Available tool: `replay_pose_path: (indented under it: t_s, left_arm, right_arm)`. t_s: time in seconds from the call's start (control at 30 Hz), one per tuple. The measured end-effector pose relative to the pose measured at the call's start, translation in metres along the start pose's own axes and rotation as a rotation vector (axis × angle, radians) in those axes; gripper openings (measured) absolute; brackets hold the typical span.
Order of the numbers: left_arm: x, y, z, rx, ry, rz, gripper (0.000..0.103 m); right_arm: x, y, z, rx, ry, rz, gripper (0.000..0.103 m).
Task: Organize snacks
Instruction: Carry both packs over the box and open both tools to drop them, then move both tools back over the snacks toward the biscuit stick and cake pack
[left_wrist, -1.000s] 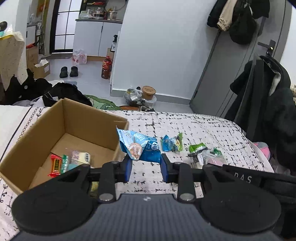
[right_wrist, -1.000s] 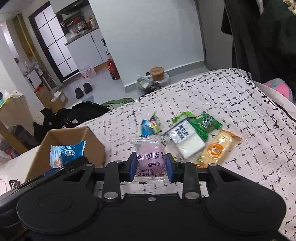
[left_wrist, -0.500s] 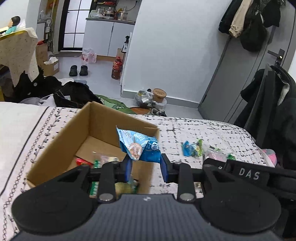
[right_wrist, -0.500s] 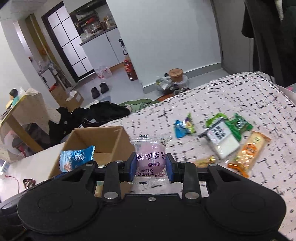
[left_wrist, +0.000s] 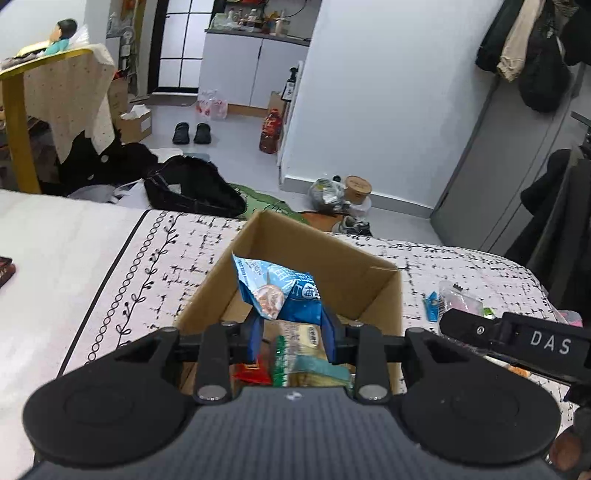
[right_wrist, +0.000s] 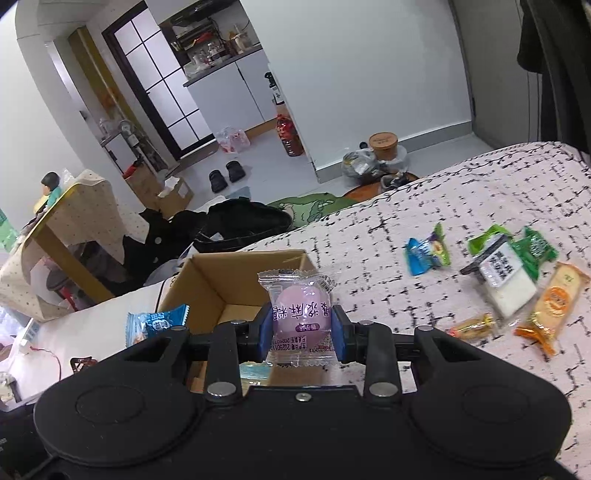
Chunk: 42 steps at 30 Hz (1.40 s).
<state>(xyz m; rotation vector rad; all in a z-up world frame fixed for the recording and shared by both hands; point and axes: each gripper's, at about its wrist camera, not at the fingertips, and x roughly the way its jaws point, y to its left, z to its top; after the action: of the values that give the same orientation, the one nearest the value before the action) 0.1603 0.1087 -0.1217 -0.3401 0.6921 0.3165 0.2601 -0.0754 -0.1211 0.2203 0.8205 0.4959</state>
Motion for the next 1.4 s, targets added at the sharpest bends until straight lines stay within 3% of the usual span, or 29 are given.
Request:
replay_pose_path:
  t_s: [0.13, 0.37, 0.53, 0.7, 0.97, 1.23, 1.4]
  left_arm:
    - [0.002, 0.008, -0.001, -0.015, 0.018, 0.040, 0.034]
    - [-0.003, 0.012, -0.001, -0.036, 0.026, 0.061, 0.051]
    - [-0.006, 0.013, 0.001, -0.045, 0.020, 0.083, 0.060]
    - [-0.007, 0.010, 0.000, -0.046, 0.018, 0.069, 0.074]
    - [-0.008, -0.012, -0.002, -0.022, 0.026, 0.019, 0.087]
    - [-0.009, -0.033, -0.004, -0.017, 0.064, -0.038, 0.092]
    - [-0.010, -0.052, -0.005, 0.032, 0.057, -0.066, 0.096]
  right_arm:
    - [0.008, 0.007, -0.001, 0.007, 0.010, 0.012, 0.032]
    - [0.021, 0.020, 0.009, 0.014, -0.002, 0.057, 0.033]
    - [0.021, 0.021, 0.012, 0.004, -0.002, 0.090, 0.045]
    - [0.014, 0.006, 0.008, 0.016, 0.011, 0.063, 0.049]
    - [-0.009, -0.027, 0.003, 0.019, -0.001, -0.005, 0.066]
    - [-0.035, -0.052, 0.007, -0.009, -0.034, -0.048, 0.098]
    - [-0.046, -0.069, 0.010, -0.007, -0.047, -0.069, 0.103]
